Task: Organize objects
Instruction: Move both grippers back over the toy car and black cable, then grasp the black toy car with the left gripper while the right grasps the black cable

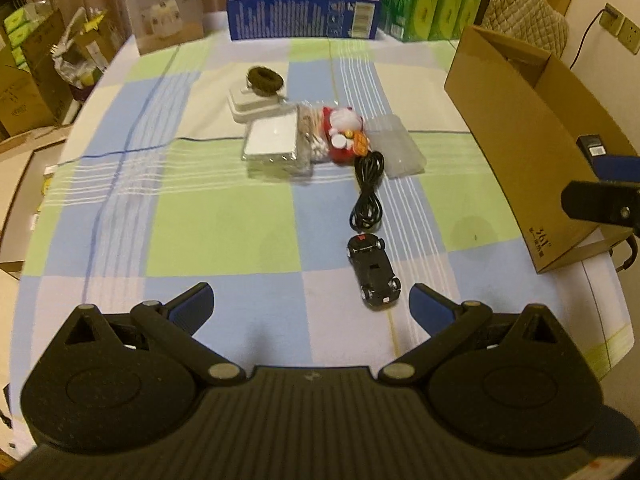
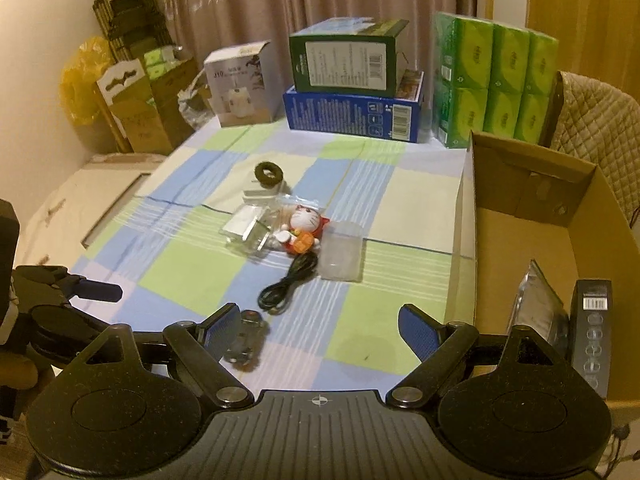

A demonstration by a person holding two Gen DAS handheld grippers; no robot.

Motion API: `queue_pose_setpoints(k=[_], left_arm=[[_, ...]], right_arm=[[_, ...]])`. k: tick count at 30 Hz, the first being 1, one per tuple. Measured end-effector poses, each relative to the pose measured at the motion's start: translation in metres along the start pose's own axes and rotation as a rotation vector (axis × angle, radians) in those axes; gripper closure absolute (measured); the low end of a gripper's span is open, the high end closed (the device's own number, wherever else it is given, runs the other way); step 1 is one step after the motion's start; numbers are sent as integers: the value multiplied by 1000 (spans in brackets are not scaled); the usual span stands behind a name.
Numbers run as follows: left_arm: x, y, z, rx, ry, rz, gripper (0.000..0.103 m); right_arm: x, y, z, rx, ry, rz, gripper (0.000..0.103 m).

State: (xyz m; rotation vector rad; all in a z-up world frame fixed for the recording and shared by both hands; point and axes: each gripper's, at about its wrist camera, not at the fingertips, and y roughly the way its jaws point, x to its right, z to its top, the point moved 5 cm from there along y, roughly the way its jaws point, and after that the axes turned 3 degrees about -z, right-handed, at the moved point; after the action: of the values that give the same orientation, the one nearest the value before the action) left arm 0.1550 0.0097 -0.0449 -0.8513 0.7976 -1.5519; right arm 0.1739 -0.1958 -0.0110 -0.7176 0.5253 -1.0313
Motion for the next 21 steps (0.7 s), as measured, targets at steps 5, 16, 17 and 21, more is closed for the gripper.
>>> queue_pose_setpoints(k=[5, 16, 17, 21], left_arm=[[6, 27, 4, -20, 9, -26, 5], [21, 77, 13, -82, 9, -92, 32], [22, 81, 14, -86, 8, -95, 36], [23, 94, 13, -107, 1, -103, 51]], right_arm=[[5, 28, 2, -33, 5, 9, 40], [21, 70, 13, -66, 52, 6, 42], [22, 73, 13, -72, 54, 4, 42], [24, 80, 14, -81, 55, -1, 42]])
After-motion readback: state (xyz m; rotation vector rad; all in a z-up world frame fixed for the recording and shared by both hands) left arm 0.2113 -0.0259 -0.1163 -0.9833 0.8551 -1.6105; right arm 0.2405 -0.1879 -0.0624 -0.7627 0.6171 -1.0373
